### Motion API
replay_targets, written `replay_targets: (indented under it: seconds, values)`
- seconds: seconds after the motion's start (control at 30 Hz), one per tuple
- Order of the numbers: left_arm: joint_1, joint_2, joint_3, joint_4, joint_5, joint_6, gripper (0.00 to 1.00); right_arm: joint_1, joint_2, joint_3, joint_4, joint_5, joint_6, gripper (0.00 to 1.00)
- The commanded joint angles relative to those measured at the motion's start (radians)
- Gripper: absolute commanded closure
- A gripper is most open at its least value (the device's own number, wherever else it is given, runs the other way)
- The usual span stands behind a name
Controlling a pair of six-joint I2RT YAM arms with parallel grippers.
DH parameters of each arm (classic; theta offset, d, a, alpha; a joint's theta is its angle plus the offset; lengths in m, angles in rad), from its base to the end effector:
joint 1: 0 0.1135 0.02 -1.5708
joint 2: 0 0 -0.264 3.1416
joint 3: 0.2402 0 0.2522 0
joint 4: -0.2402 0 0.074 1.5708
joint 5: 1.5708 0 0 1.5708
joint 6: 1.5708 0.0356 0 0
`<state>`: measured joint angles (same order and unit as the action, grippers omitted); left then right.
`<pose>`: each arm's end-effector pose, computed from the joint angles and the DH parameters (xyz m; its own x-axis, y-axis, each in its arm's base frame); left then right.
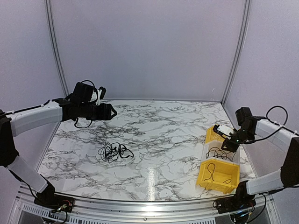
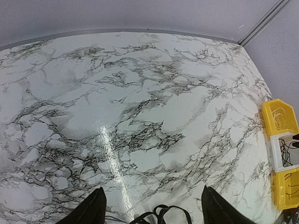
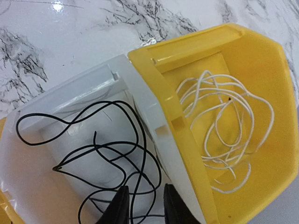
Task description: Untangle the cables
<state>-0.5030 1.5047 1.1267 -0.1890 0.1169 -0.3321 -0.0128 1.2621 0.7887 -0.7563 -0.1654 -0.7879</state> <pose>0.2999 -0.1698 0.2835 -0.6291 -0.0235 -0.7770 0.3807 0.8622 -0.3342 0.2217 0.0030 0.2039 -0.6346 -0.6911 -0.3459 -0.6979 0.7047 -0.1277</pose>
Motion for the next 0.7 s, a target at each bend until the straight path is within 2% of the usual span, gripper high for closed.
replay_targets:
  seconds: [0.0, 0.2, 0.33, 0.5, 0.6, 0.67]
  values:
    - [0.004, -0.001, 0.012, -0.018, -0.025, 0.013, 0.27, 0.009, -0.112, 0.099, -0.111, 0.044, -0.03, 0.68]
    - [0.004, 0.006, 0.013, -0.018, -0.034, 0.024, 0.27, 0.01, -0.173, 0.235, -0.224, 0.025, -0.043, 0.61]
    - [0.006, -0.002, 0.012, -0.031, -0.09, 0.047, 0.27, 0.034, -0.188, 0.293, -0.23, -0.175, 0.009, 0.59]
    - [-0.021, -0.013, 0.02, -0.112, -0.104, -0.002, 0.31, 0.131, -0.207, 0.21, -0.013, -0.354, 0.137, 0.55]
    - [-0.084, -0.02, 0.018, -0.204, -0.196, -0.049, 0.34, 0.17, -0.192, 0.159, 0.122, -0.466, 0.236, 0.56]
    - [-0.11, -0.043, -0.043, -0.227, -0.254, -0.104, 0.38, 0.19, -0.182, 0.123, 0.213, -0.542, 0.29, 0.56]
